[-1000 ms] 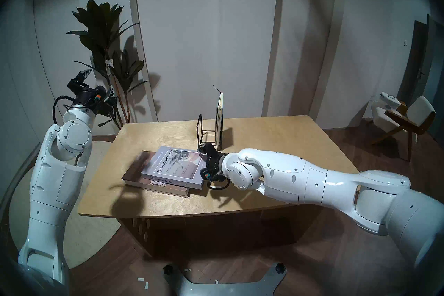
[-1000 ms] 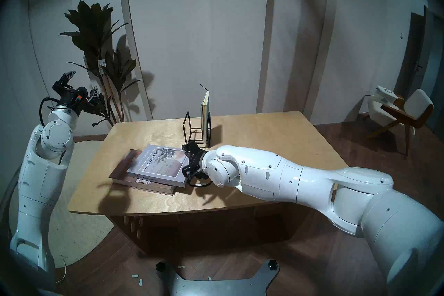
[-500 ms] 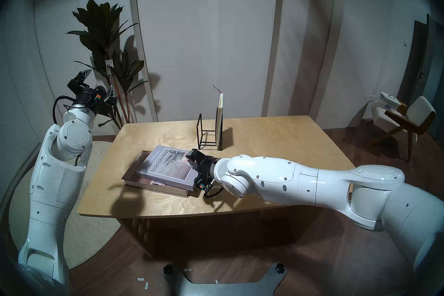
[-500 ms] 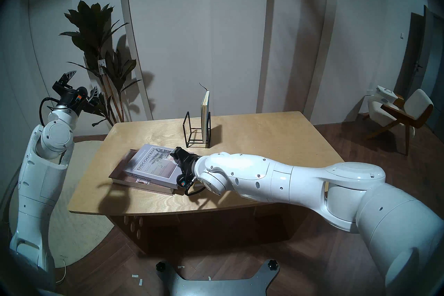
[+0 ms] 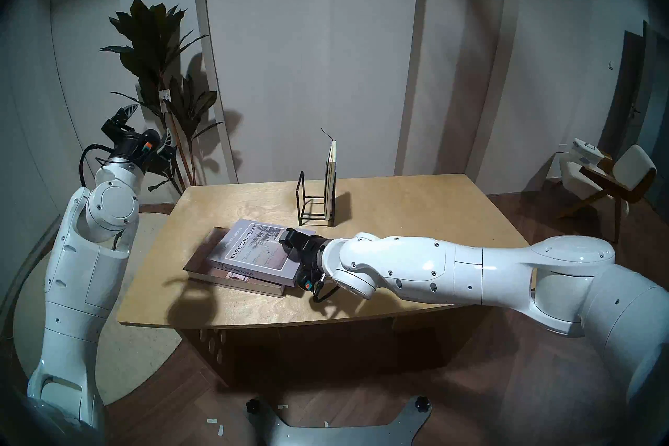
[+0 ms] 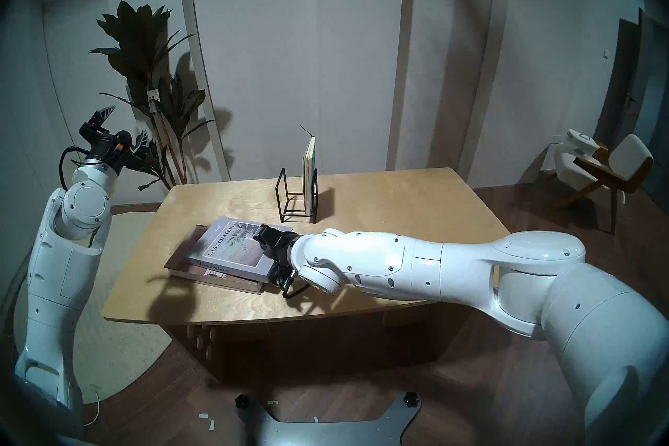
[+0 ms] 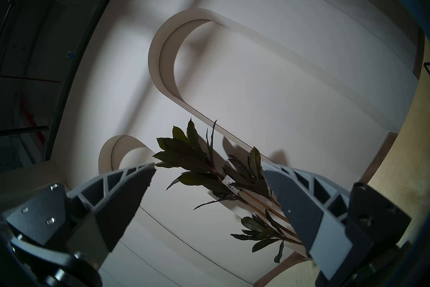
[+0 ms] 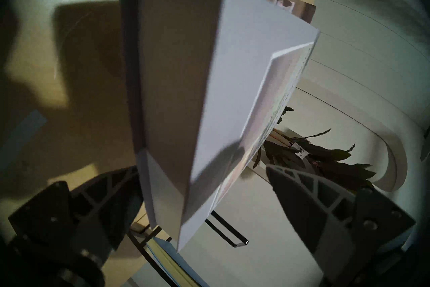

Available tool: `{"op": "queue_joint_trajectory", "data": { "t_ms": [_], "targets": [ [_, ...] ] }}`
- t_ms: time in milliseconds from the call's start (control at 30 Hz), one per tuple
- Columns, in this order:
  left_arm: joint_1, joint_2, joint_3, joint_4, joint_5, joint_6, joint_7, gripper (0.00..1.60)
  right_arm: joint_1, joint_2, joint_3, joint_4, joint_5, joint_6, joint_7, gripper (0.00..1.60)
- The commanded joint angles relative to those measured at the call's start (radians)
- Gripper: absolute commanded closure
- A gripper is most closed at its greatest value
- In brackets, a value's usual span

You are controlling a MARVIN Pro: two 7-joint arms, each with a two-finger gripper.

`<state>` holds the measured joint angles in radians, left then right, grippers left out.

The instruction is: Stack the books into one stack

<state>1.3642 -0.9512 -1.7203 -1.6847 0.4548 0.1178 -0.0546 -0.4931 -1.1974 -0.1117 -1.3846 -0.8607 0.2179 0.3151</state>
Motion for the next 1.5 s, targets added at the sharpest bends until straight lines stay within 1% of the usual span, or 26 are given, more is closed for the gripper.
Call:
{"op": "queue_joint_trajectory", "data": {
  "t_ms": [0,67,167,267,300,367,400,467,533,600,633,667,733,833,900,933,967,1000,1033,1067,1100,1167,1200,1267,1333,1467],
  "targets": [
    [-0.021,0.003,-0.005,-0.014,-0.002,0.0,0.003,0.0,0.074,-0.013,-0.011,-0.014,-0.073,-0.007,-0.006,0.0],
    [-0.021,0.003,-0.005,-0.014,-0.002,0.0,0.003,0.0,0.076,-0.027,-0.011,0.001,-0.084,-0.009,-0.02,0.0],
    [-0.021,0.003,-0.005,-0.014,-0.002,0.0,0.003,0.0,0.068,-0.054,0.0,0.039,-0.098,0.002,-0.067,0.0],
    [-0.021,0.003,-0.005,-0.014,-0.002,0.0,0.003,0.0,0.064,-0.08,0.008,0.081,-0.102,-0.006,-0.106,0.0],
    [-0.021,0.003,-0.005,-0.014,-0.002,0.0,0.003,0.0,0.067,-0.084,0.006,0.099,-0.101,-0.035,-0.135,0.0],
    [-0.021,0.003,-0.005,-0.014,-0.002,0.0,0.003,0.0,0.055,-0.097,0.021,0.119,-0.086,-0.051,-0.163,0.0],
    [-0.021,0.003,-0.005,-0.014,-0.002,0.0,0.003,0.0,0.057,-0.103,0.016,0.132,-0.09,-0.058,-0.184,0.0],
    [-0.021,0.003,-0.005,-0.014,-0.002,0.0,0.003,0.0,0.052,-0.107,0.022,0.135,-0.078,-0.082,-0.205,0.0],
    [-0.022,0.002,-0.005,-0.014,-0.002,0.0,0.003,0.0,0.057,-0.107,0.015,0.126,-0.082,-0.097,-0.199,0.0],
    [-0.022,0.002,-0.005,-0.014,-0.002,0.0,0.003,0.0,0.054,-0.1,0.016,0.107,-0.074,-0.113,-0.205,0.0],
    [-0.022,0.002,-0.005,-0.014,-0.002,0.0,0.003,0.0,0.053,-0.096,0.017,0.091,-0.065,-0.119,-0.193,0.0],
    [-0.022,0.002,-0.005,-0.014,-0.002,0.0,0.003,0.0,0.053,-0.093,0.014,0.085,-0.076,-0.119,-0.206,0.0],
    [-0.022,0.002,-0.005,-0.015,-0.002,0.0,0.003,0.0,0.051,-0.094,0.019,0.073,-0.063,-0.114,-0.186,0.0],
    [-0.022,0.002,-0.005,-0.015,-0.002,0.001,0.003,0.0,0.067,-0.091,-0.001,0.068,-0.077,-0.105,-0.133,0.0],
    [-0.022,0.002,-0.005,-0.015,-0.002,0.001,0.003,0.0,0.068,-0.085,-0.009,0.07,-0.084,-0.105,-0.129,0.0],
    [-0.022,0.002,-0.005,-0.015,-0.002,0.001,0.003,0.0,0.075,-0.08,-0.019,0.059,-0.094,-0.102,-0.106,0.0],
    [-0.022,0.002,-0.005,-0.015,-0.002,0.001,0.003,0.0,0.081,-0.074,-0.029,0.044,-0.098,-0.087,-0.059,0.0],
    [-0.022,0.002,-0.005,-0.015,-0.002,0.001,0.003,0.0,0.087,-0.069,-0.038,0.034,-0.108,-0.08,-0.038,0.0],
    [-0.022,0.002,-0.005,-0.015,-0.002,0.001,0.003,0.0,0.102,-0.061,-0.055,0.034,-0.119,-0.124,-0.05,0.0],
    [-0.022,0.002,-0.005,-0.015,-0.002,0.001,0.003,0.0,0.098,-0.055,-0.049,0.03,-0.109,-0.124,-0.049,0.0],
    [-0.022,0.002,-0.005,-0.015,-0.002,0.001,0.003,0.0,0.11,-0.055,-0.065,0.027,-0.131,-0.121,-0.03,0.0],
    [-0.022,0.002,-0.005,-0.015,-0.002,0.001,0.003,0.0,0.115,-0.051,-0.074,0.029,-0.141,-0.136,-0.051,0.0],
    [-0.022,0.002,-0.005,-0.015,-0.002,0.001,0.003,0.0,0.122,-0.053,-0.083,0.029,-0.152,-0.14,-0.048,0.0],
    [-0.022,0.002,-0.005,-0.015,-0.002,0.001,0.003,0.0,0.128,-0.053,-0.093,0.036,-0.171,-0.157,-0.081,0.0],
    [-0.022,0.002,-0.005,-0.015,-0.002,0.0,0.003,0.0,0.134,-0.056,-0.093,0.039,-0.175,-0.157,-0.075,0.0],
    [-0.022,0.002,-0.005,-0.014,-0.002,0.0,0.003,0.0,0.134,-0.058,-0.089,0.052,-0.19,-0.152,-0.101,0.0]
  ]
}}
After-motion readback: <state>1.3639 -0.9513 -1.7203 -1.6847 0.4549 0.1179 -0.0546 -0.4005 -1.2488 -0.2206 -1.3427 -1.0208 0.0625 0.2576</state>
